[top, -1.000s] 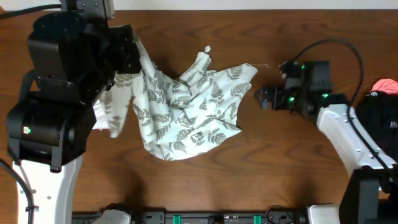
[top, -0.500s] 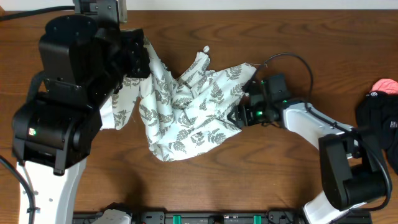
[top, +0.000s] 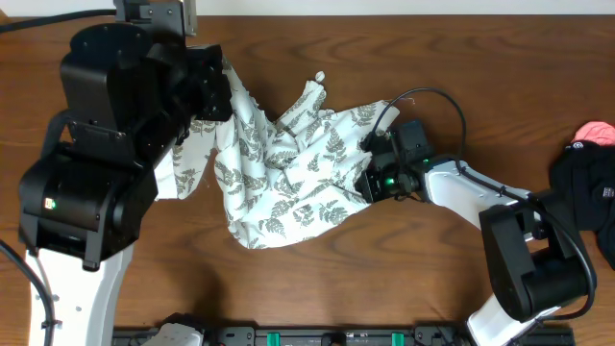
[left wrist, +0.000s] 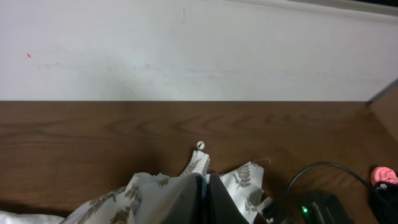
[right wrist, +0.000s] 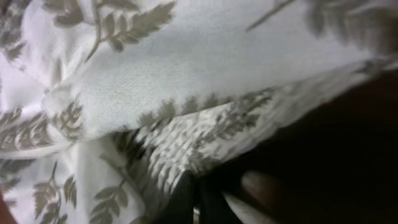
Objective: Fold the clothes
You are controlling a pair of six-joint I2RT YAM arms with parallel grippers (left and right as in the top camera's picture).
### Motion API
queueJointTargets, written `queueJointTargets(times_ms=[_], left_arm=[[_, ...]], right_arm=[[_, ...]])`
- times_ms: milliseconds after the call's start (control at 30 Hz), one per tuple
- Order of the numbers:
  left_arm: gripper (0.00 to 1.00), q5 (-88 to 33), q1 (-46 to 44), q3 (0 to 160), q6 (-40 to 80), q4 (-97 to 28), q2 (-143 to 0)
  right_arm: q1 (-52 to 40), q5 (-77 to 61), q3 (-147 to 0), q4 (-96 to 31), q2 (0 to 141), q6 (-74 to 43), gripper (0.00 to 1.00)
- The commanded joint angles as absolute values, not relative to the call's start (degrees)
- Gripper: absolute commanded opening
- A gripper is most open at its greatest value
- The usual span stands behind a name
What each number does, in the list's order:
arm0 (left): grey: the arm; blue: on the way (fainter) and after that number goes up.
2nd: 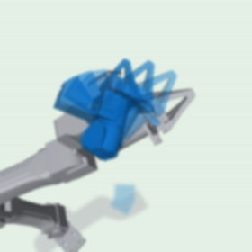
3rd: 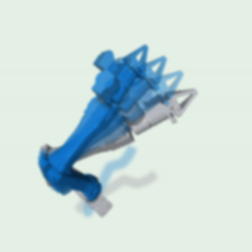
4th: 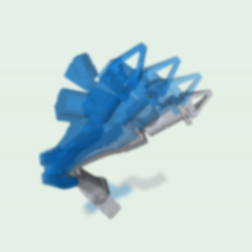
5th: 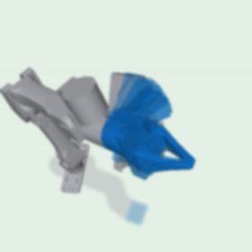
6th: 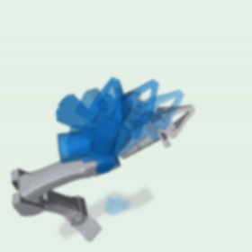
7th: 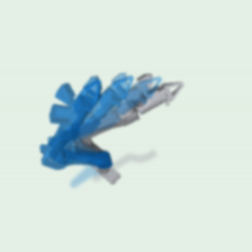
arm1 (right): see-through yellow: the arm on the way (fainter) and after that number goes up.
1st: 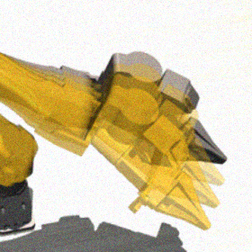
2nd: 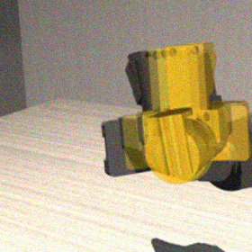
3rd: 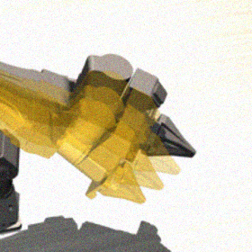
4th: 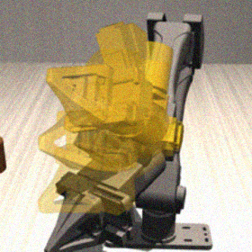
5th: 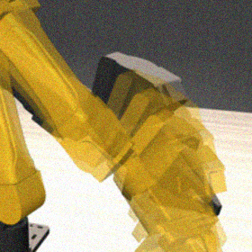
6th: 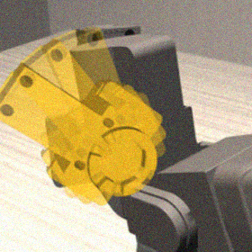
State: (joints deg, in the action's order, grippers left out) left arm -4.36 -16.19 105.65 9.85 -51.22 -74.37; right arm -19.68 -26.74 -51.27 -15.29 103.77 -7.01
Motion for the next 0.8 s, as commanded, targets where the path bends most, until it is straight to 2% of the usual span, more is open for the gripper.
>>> queueJointTargets(times_ms=[0, 167, 400, 533, 633, 667, 700, 733, 767], left_arm=[[0.06, -3.20, -16.27, 106.04, 8.58, -51.05, -73.73], [0.06, -1.85, -16.27, 106.04, 7.77, -51.40, -73.73], [0.06, -1.85, -16.27, 106.04, 7.51, -51.62, -73.76], [0.06, -1.85, -16.27, 106.04, 7.51, -51.62, -74.06], [0.06, -1.85, -16.27, 106.04, 7.49, -51.70, -74.56], [0.08, -1.85, -16.25, 106.04, 7.46, -51.68, -74.83], [0.17, -1.85, -16.27, 106.04, 7.29, -51.66, -74.98], [0.28, -1.85, -16.25, 106.04, 7.29, -51.66, -75.20], [0.46, -1.85, -16.27, 106.04, 7.31, -51.64, -75.35]], right_arm=[[-19.75, -25.32, -51.35, -14.94, 104.09, -6.83, 0.01], [-17.74, -23.59, -54.76, -18.85, 97.36, -6.81, 0.01], [-12.64, -8.73, -65.65, -31.38, 79.88, -3.51, 0.01], [-9.34, -6.55, -71.16, -33.74, 72.84, -0.47, 0.01], [-5.98, 0.93, -74.02, -34.35, 69.52, -0.10, 0.01], [-4.34, 2.72, -75.02, -34.57, 68.66, 0.12, 0.01], [-2.50, 3.40, -76.12, -34.76, 67.94, 1.17, 0.01], [-1.08, 3.46, -76.95, -34.89, 67.53, 1.87, 0.01], [1.28, 3.44, -78.39, -34.98, 67.00, 2.24, 0.01]])
